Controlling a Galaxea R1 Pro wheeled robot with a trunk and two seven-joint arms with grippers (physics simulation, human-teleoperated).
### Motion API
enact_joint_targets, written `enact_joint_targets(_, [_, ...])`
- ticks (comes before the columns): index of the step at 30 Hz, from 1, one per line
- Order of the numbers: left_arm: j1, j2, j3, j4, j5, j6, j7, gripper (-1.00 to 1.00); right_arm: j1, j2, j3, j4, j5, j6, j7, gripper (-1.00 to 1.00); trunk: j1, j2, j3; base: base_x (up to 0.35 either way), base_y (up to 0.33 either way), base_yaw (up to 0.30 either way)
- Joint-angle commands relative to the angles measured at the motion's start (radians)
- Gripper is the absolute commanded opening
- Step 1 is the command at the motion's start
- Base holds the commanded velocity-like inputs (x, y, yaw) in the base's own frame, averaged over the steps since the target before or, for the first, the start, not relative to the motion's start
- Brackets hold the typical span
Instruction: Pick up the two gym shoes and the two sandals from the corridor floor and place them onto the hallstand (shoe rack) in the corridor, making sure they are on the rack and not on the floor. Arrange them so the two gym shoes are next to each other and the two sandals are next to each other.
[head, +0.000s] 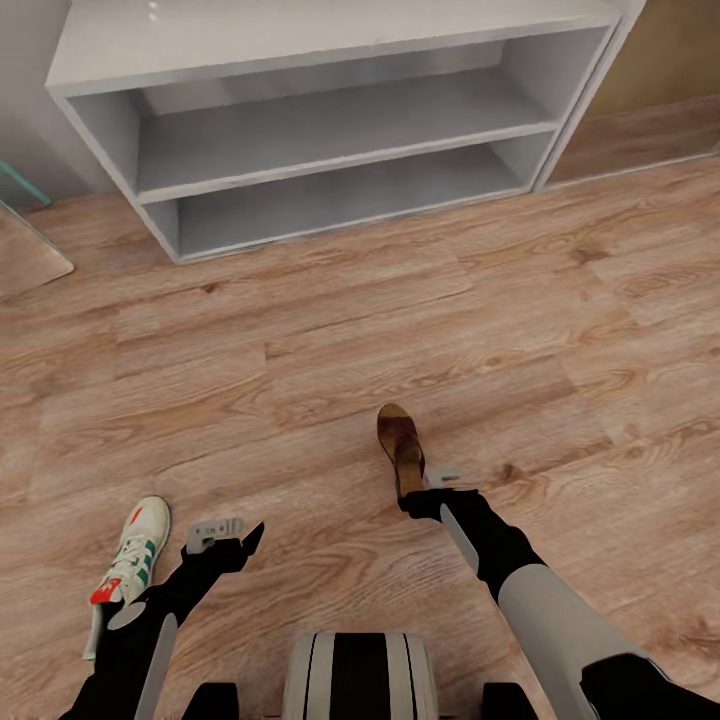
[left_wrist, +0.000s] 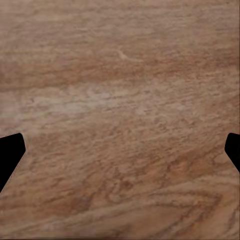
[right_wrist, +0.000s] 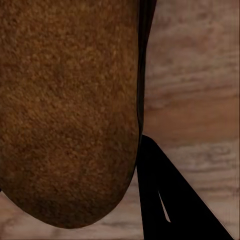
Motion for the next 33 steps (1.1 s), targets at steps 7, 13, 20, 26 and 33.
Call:
enact_joint_targets(7, [0.0, 0.0, 0.002, 0.001, 0.002, 0.0, 0.0, 1.0, 0.0, 0.0, 0.0, 0.0, -0.004, 0.0, -0.003, -1.0, 0.0, 0.0, -0.009, 0.0, 0.0, 0.203])
enact_joint_targets(13, [0.0, 0.0, 0.005, 0.001, 0.005, 0.0, -0.002, 1.0, 0.0, 0.0, 0.0, 0.0, -0.004, 0.0, -0.003, -1.0, 0.0, 0.0, -0.016, 0.0, 0.0, 0.203])
enact_joint_targets(20, [0.0, 0.001, 0.006, 0.001, 0.006, 0.0, -0.007, 1.0, 0.0, 0.0, 0.0, 0.0, -0.004, 0.0, -0.003, -1.0, 0.0, 0.0, -0.022, 0.0, 0.111, 0.132])
enact_joint_targets(26, [0.0, 0.001, 0.006, 0.001, 0.006, 0.0, -0.008, 1.0, 0.0, 0.0, 0.0, 0.0, -0.004, 0.0, -0.003, -1.0, 0.0, 0.0, -0.022, 0.0, 0.258, 0.012])
enact_joint_targets(33, [0.0, 0.002, 0.006, 0.001, 0.006, 0.0, -0.008, 1.0, 0.0, 0.0, 0.0, 0.0, -0.004, 0.0, -0.003, -1.0, 0.0, 0.0, -0.022, 0.0, 0.054, 0.001])
